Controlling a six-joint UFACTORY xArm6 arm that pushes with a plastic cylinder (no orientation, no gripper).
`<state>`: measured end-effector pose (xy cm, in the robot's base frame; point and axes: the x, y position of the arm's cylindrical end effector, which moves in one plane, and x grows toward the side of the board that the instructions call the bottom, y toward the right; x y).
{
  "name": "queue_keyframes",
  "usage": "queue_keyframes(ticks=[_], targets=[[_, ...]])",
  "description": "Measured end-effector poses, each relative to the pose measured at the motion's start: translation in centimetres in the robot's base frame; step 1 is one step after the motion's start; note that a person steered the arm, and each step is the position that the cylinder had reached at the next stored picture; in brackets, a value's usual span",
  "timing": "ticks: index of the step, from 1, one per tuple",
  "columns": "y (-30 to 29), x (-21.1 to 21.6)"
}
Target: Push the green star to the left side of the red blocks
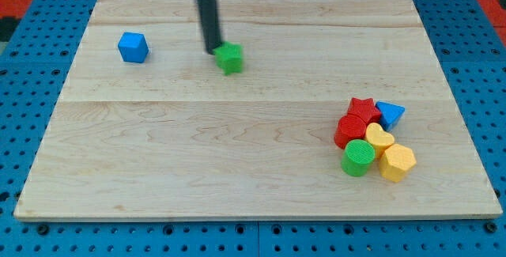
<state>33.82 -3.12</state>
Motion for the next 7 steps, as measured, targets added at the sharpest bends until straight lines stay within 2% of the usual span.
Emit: queue_keyframes(ticks=[1, 2, 4, 7], targets=[[6.4, 2.3], [8.3, 4.7], [4.8, 5.2], [5.1, 12.2]])
